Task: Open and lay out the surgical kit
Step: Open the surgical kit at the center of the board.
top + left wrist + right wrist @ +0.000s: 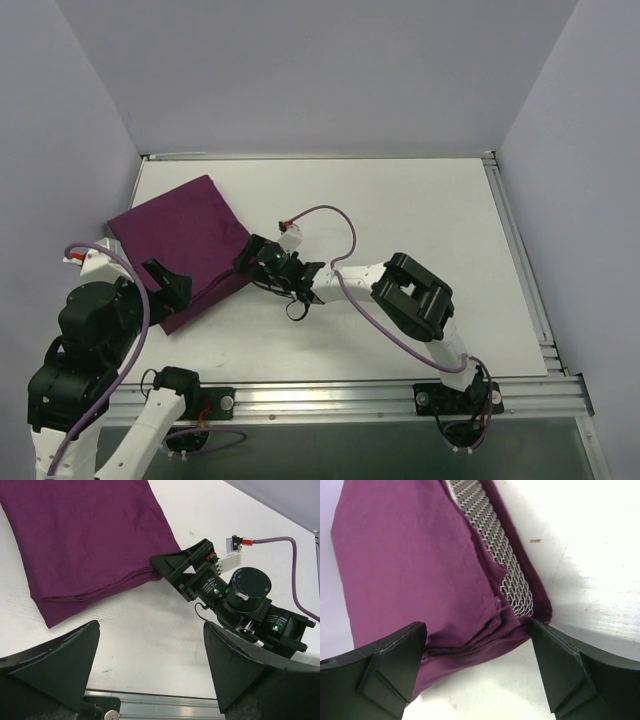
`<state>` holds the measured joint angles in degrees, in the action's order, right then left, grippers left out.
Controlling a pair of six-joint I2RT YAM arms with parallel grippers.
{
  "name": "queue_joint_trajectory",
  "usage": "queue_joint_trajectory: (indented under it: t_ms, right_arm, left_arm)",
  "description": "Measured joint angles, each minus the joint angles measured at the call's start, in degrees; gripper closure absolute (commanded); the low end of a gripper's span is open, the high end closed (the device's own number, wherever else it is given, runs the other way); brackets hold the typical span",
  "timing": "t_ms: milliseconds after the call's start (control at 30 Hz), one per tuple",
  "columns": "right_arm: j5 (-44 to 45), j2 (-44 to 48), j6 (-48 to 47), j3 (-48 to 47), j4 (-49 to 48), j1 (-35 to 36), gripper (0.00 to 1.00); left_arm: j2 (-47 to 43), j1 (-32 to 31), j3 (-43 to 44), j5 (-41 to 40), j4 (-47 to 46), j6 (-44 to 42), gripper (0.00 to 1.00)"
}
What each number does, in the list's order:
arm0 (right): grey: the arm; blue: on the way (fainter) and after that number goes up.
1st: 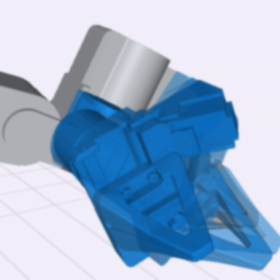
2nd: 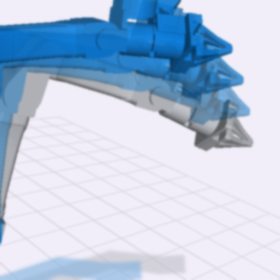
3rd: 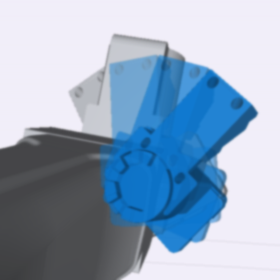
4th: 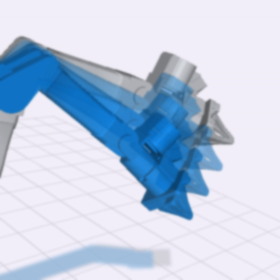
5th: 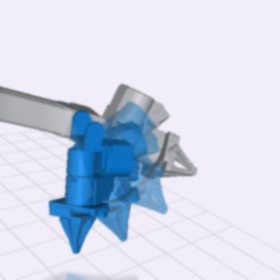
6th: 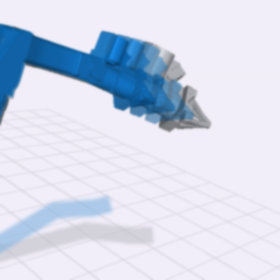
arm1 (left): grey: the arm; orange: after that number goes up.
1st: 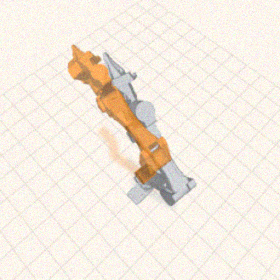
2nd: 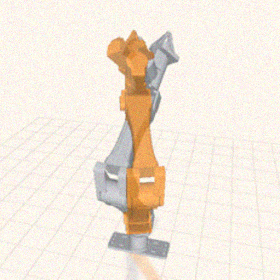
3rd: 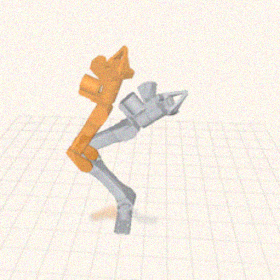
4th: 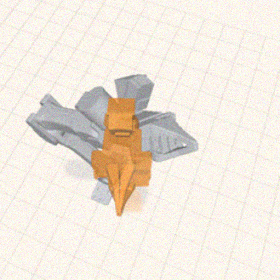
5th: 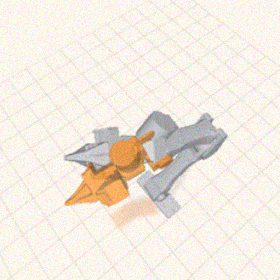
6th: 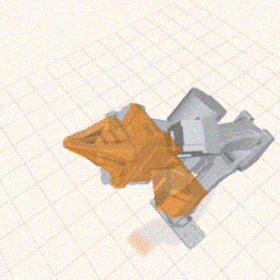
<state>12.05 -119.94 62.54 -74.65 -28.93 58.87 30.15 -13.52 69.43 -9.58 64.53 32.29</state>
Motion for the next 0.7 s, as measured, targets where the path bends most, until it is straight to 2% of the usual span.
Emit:
queue_joint_trajectory:
  t_ms: [33, 133, 267, 333, 367, 400, 467, 500, 533, 700]
  right_arm:
    - [0.4, -0.4, 0.8, -0.5, 0.9, 0.0, 0.13]
    - [1.3, -1.3, 2.3, -1.8, 2.4, 0.0, 0.24]
    - [2.0, -1.8, 2.8, -2.3, 3.4, -0.4, 0.48]
    - [2.3, -1.8, 3.1, -2.2, 3.8, -0.6, 0.54]
    - [2.4, -1.8, 3.5, -1.9, 3.7, -0.8, 0.65]
    - [2.6, -1.7, 3.5, -1.7, 3.3, -1.0, 0.69]
    - [3.4, -0.9, 4.0, -1.0, 2.6, -1.8, 0.76]
    - [3.3, -0.6, 3.7, -0.7, 2.6, -2.2, 0.79]
    - [3.4, -0.3, 3.3, -0.3, 2.4, -2.6, 0.81]
    - [1.1, 1.5, -0.8, 1.6, 2.4, -5.3, 0.83]
  left_arm:
    - [0.0, 0.0, 0.0, 0.0, 0.0, 0.0, 0.06]
    - [0.0, 0.0, 0.0, 0.3, 0.0, 0.0, 0.06]
    - [0.0, 0.0, 0.0, 0.7, 0.0, -0.2, 0.06]
    - [0.0, 0.0, 0.0, 0.8, 0.0, -0.3, 0.06]
    - [0.0, 0.0, 0.0, 0.9, 0.0, -0.4, 0.06]
    - [0.0, 0.0, 0.0, 0.9, 0.0, -0.5, 0.05]
    - [0.1, 0.0, 0.0, 1.1, -0.1, -0.9, 0.0]
    - [0.1, 0.0, 0.0, 1.4, -0.1, -1.2, 0.07]
    - [0.3, 0.0, 0.0, 1.8, -0.1, -1.5, 0.08]
    - [3.8, 0.0, 0.0, 3.6, -0.7, -2.9, 0.09]
